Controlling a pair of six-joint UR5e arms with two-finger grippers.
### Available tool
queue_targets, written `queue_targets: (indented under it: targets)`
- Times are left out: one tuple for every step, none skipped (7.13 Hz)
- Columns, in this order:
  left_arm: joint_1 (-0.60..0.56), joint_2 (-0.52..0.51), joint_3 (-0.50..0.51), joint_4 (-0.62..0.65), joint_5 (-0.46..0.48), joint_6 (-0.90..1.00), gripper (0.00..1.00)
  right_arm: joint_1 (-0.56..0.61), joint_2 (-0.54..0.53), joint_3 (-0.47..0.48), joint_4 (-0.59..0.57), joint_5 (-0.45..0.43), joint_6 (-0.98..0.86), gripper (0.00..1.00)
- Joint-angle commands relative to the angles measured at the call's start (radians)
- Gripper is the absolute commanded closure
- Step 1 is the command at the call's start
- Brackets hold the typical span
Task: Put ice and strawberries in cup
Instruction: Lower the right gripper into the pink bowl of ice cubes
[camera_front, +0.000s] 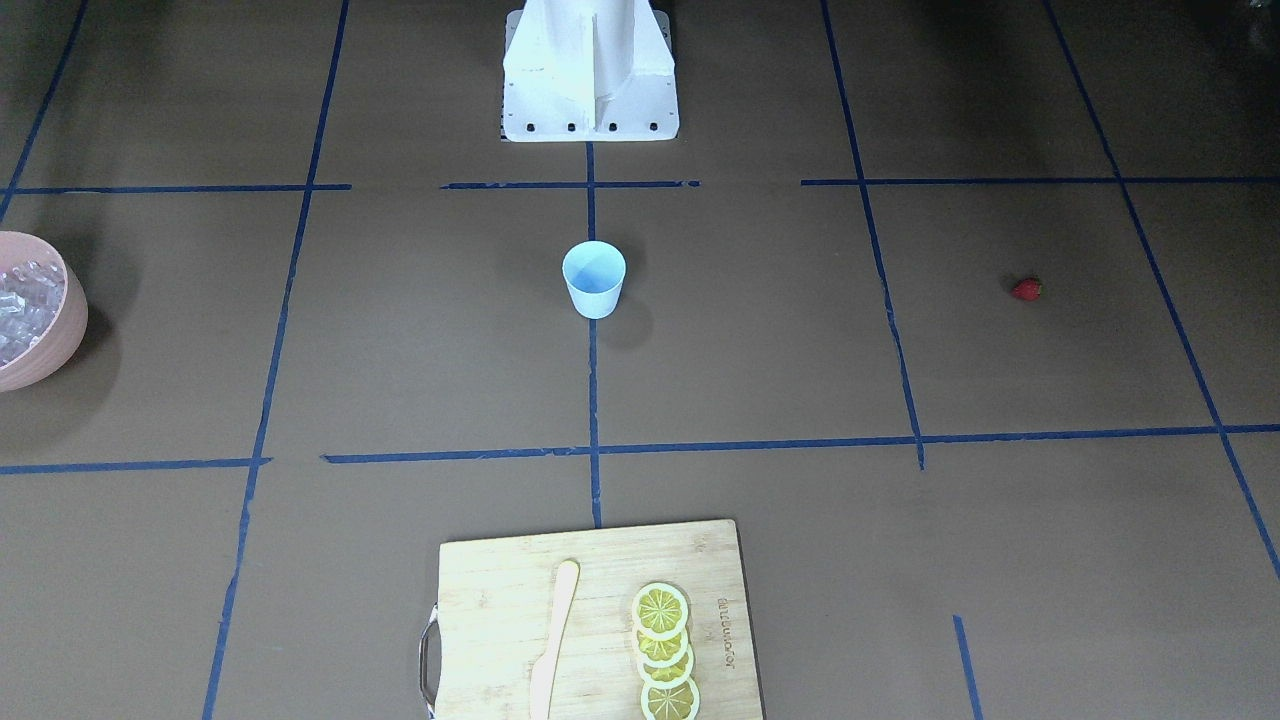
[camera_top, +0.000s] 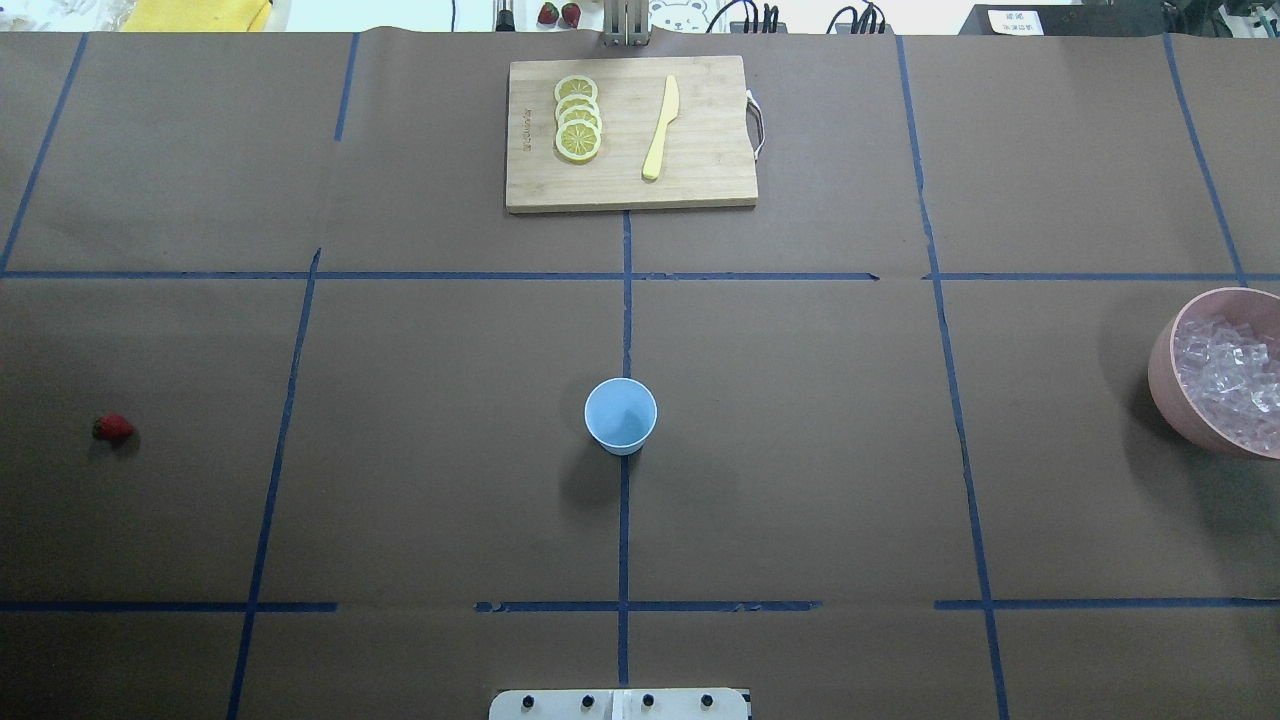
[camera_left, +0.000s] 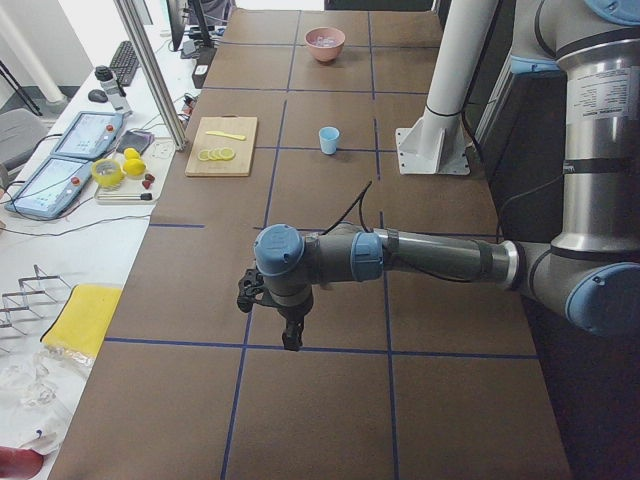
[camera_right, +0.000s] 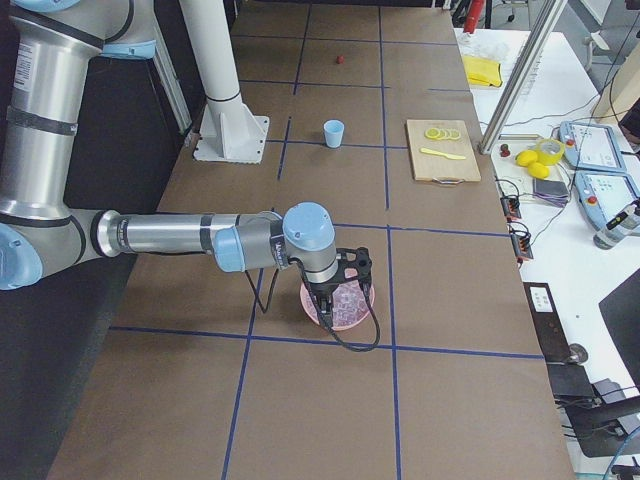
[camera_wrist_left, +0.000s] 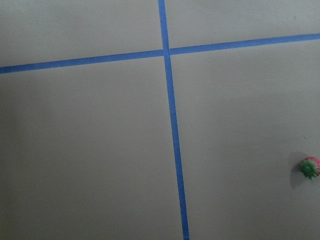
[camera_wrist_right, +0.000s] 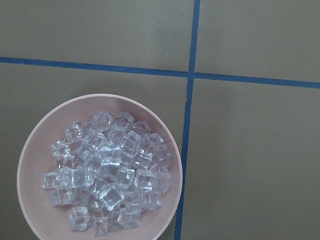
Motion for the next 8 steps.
queue_targets:
  targets:
    - [0.000, 0.002, -0.005, 0.000, 0.003, -0.001, 0.00, 0.000, 0.002, 0.002, 0.002, 0.000, 0.006, 0.00]
    - [0.000, 0.002, -0.005, 0.000, 0.002, -0.004, 0.00, 0.000, 0.003, 0.003, 0.002, 0.000, 0.008, 0.00]
    - [0.000, 0.002, -0.004, 0.000, 0.002, -0.004, 0.00, 0.000, 0.006, 0.008, 0.003, 0.000, 0.011, 0.00]
    - [0.000, 0.003, -0.004, 0.000, 0.000, -0.004, 0.00, 0.000, 0.009, 0.011, 0.005, 0.002, 0.011, 0.00]
    - [0.000, 0.006, -0.004, 0.000, -0.002, -0.004, 0.00, -0.011, 0.008, 0.014, 0.050, 0.003, 0.011, 0.00]
    - [0.000, 0.008, -0.004, 0.000, -0.003, -0.004, 0.00, -0.037, 0.008, 0.011, 0.096, -0.003, 0.011, 0.00]
    - [0.000, 0.008, -0.004, 0.000, -0.003, -0.004, 0.00, -0.090, 0.024, 0.007, 0.101, -0.011, 0.032, 0.00]
    - [0.000, 0.008, -0.004, 0.000, -0.003, -0.004, 0.00, -0.122, 0.058, -0.022, 0.112, -0.011, 0.113, 0.00]
